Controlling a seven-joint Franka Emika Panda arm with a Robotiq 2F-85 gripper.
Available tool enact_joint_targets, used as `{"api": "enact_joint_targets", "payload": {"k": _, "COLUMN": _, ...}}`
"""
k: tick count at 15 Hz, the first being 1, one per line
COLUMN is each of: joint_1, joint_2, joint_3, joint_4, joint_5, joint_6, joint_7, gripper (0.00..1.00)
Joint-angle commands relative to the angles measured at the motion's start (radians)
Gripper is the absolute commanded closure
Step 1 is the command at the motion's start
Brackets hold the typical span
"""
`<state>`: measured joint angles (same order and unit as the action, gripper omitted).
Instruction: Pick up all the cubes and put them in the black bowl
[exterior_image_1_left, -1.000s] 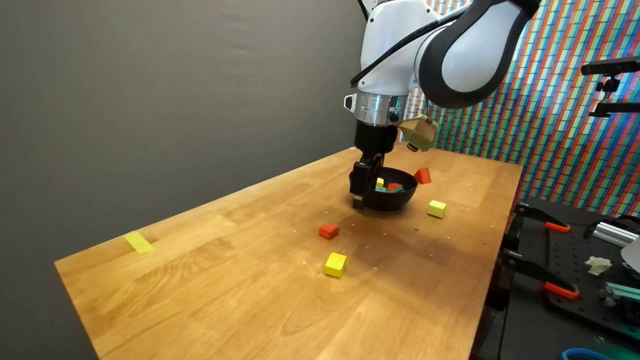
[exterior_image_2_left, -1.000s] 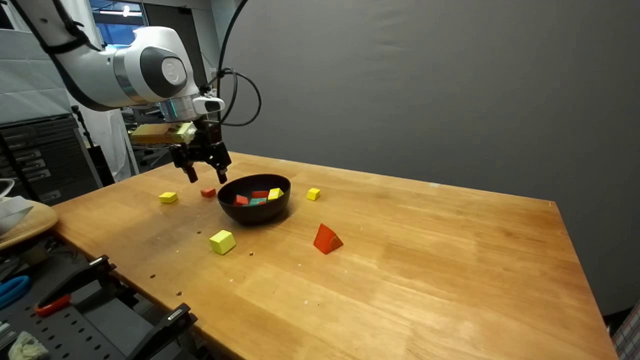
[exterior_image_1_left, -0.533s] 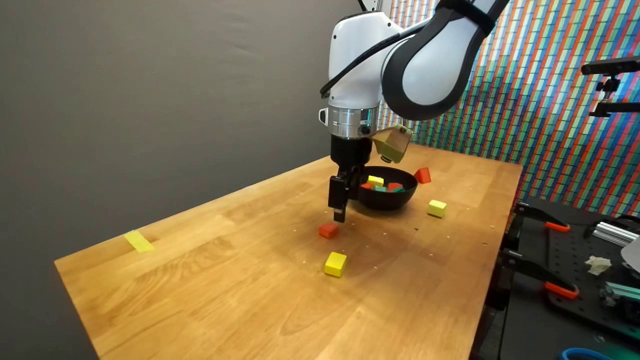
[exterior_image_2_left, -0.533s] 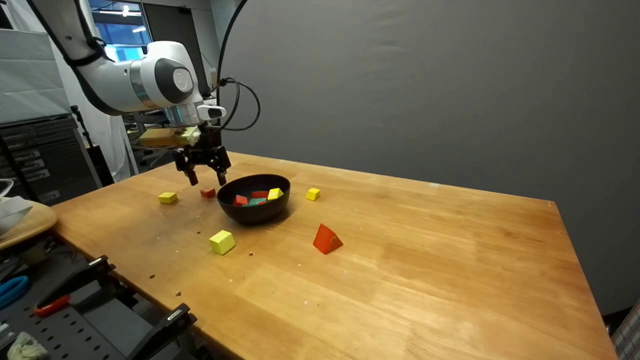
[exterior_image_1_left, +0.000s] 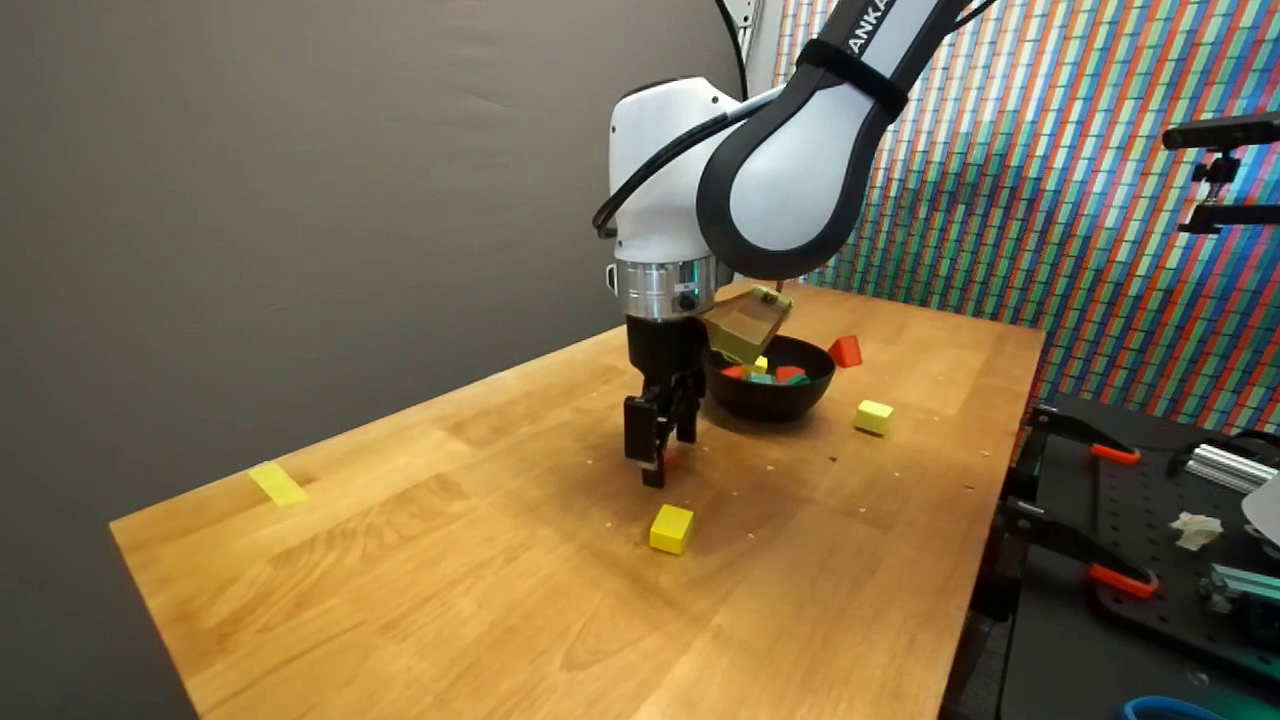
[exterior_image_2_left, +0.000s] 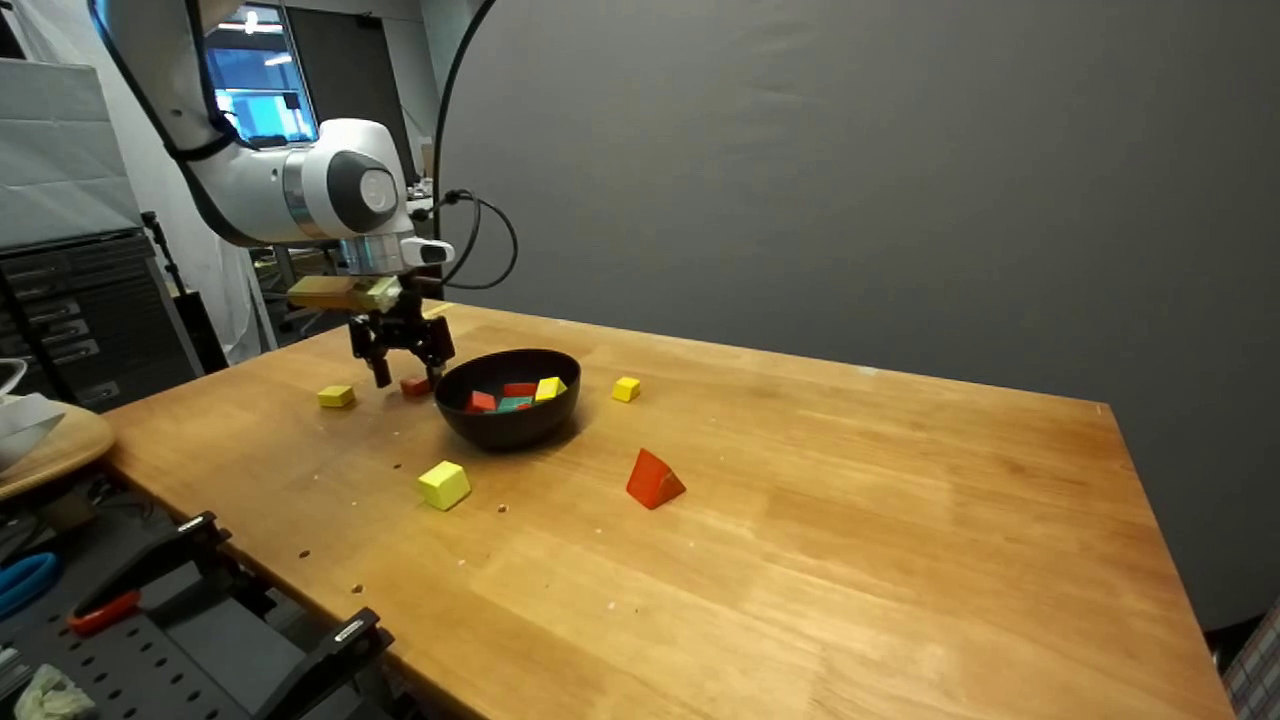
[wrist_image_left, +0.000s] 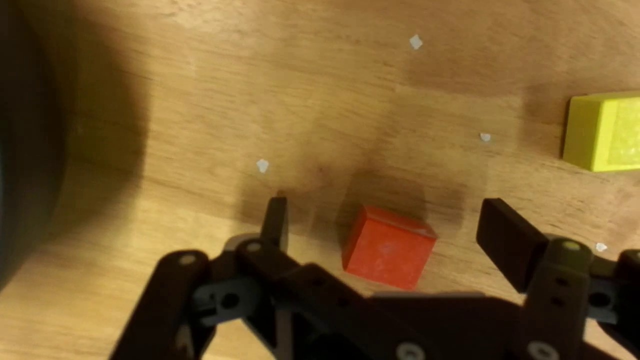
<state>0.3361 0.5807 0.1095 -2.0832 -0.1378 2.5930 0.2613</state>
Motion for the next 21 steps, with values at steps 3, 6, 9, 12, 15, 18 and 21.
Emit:
{"api": "enact_joint_targets", "payload": {"k": 3, "joint_1": 0.012, "joint_2": 0.044, "joint_3": -0.001, "joint_4": 0.077, "joint_5": 0.044, "joint_6": -0.040, "joint_7": 0.015, "gripper": 0.50}}
{"api": "enact_joint_targets", "payload": {"k": 6, "joint_1": 0.020, "joint_2": 0.022, "joint_3": -0.013, "joint_4": 0.075, "joint_5": 0.033, "joint_6": -0.039, "joint_7": 0.031, "gripper": 0.73}}
{"api": "enact_joint_targets", "payload": {"k": 9, "joint_1": 0.016, "joint_2": -0.027, "joint_3": -0.023, "joint_4": 0.034, "joint_5": 0.028, "joint_6": -0.024, "joint_7": 0.043, "gripper": 0.85}}
{"api": "enact_joint_targets", "payload": {"k": 12, "joint_1": 0.028, "joint_2": -0.185, "joint_3": -0.063, "joint_4": -0.108, "joint_5": -0.031, "joint_6": 0.032, "joint_7": 0.050, "gripper": 0.85}}
{"api": "enact_joint_targets", "payload": {"k": 15, "joint_1": 0.076, "joint_2": -0.324, "joint_3": -0.189, "joint_4": -0.221, "joint_5": -0.241, "joint_6": 0.074, "joint_7": 0.169, "gripper": 0.84}}
{"api": "enact_joint_targets", "payload": {"k": 18, "joint_1": 0.035, "joint_2": -0.469, "joint_3": -0.247, "joint_4": -0.335, "joint_5": -0.423, "joint_6": 0.056, "joint_7": 0.302, "gripper": 0.84}}
{"api": "enact_joint_targets", "payload": {"k": 21, "joint_1": -0.054, "joint_2": -0.516, "joint_3": -0.220, "joint_4": -0.394, "joint_5": -0.483, "joint_6": 0.055, "joint_7": 0.346, "gripper": 0.84}}
